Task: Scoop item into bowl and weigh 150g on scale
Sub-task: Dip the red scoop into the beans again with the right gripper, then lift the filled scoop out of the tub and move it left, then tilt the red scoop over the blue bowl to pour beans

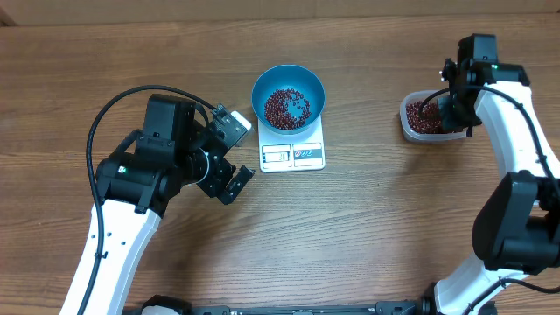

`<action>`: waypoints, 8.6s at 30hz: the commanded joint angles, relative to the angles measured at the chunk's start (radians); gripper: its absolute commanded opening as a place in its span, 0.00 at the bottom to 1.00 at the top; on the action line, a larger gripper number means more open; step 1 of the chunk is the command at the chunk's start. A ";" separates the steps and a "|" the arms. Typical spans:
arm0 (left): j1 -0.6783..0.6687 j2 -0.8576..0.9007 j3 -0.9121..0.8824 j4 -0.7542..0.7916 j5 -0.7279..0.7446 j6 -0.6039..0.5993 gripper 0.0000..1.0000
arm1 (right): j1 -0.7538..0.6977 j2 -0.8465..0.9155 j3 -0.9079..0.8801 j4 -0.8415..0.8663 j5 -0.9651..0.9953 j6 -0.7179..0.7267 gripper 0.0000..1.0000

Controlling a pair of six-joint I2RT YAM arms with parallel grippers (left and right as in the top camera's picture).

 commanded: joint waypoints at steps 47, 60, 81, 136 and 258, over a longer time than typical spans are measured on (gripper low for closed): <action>0.005 0.003 0.026 0.001 0.001 0.001 1.00 | -0.184 0.060 0.033 -0.175 -0.800 0.135 0.04; 0.005 0.003 0.026 0.001 0.001 0.001 1.00 | -0.314 0.061 0.032 -0.204 -0.970 0.136 0.04; 0.005 0.003 0.026 0.001 0.001 0.001 1.00 | -0.320 0.061 0.032 -0.217 -1.072 0.138 0.04; 0.005 0.003 0.026 0.001 0.001 0.001 1.00 | -0.392 0.061 0.032 -0.288 -1.183 0.131 0.04; 0.005 0.003 0.026 0.001 0.001 0.001 1.00 | 0.643 -0.050 0.172 0.133 -0.237 0.130 0.04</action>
